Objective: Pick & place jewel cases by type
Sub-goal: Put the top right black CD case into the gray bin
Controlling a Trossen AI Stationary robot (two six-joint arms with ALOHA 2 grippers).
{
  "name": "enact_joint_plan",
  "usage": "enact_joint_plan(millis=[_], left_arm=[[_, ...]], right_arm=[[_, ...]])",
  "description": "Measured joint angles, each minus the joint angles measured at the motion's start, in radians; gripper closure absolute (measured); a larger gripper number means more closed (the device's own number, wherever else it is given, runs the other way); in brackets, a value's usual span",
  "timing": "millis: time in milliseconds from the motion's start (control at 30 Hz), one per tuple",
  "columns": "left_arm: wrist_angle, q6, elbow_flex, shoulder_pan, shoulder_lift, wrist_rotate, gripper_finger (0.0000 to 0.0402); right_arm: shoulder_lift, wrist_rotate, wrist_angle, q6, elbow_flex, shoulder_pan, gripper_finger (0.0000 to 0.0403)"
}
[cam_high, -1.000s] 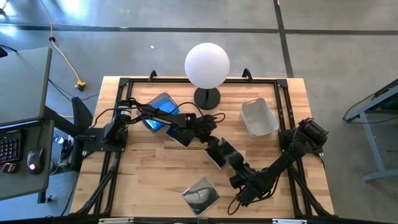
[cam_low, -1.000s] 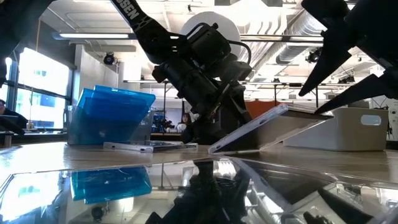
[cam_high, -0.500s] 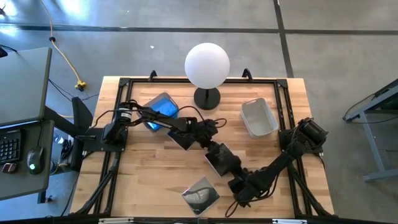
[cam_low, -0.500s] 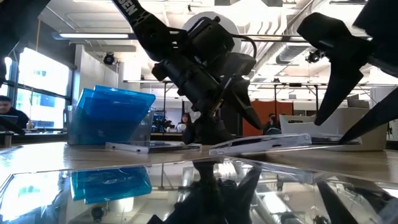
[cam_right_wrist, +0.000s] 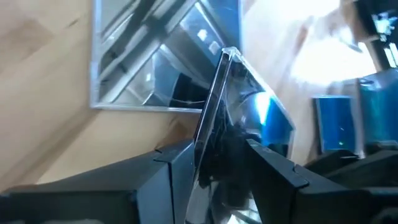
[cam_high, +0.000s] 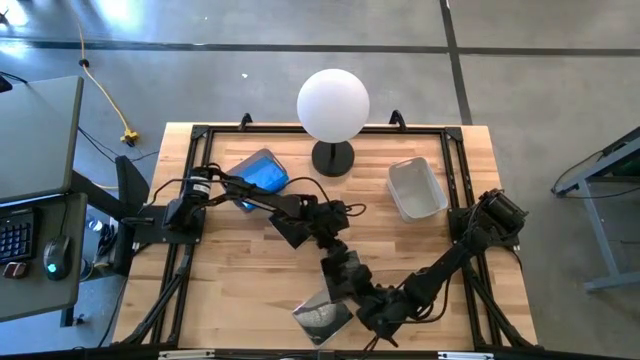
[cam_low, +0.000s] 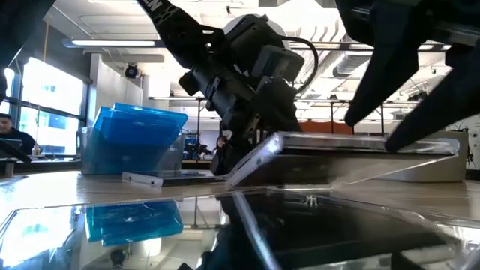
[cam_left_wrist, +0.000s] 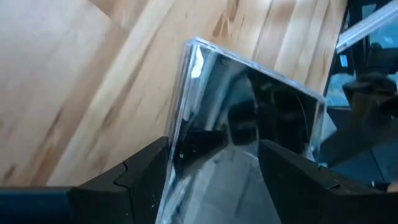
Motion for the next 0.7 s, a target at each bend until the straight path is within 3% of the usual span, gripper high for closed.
enact_joint_plan(millis=[233,700], left_arm=[[-0.049,-0.002,0.000,-0.013,-0.002,0.019,0.0160],[-0.060,-0.006,0.000,-0.051,-0.002,-0.015,0.0161]], right_arm=[[0.000,-0.109,0.007,-0.008,-0.002,-0.003,0.0270],[0.000,-0.134,0.010,0.078,-0.002,0.029,0.0269]])
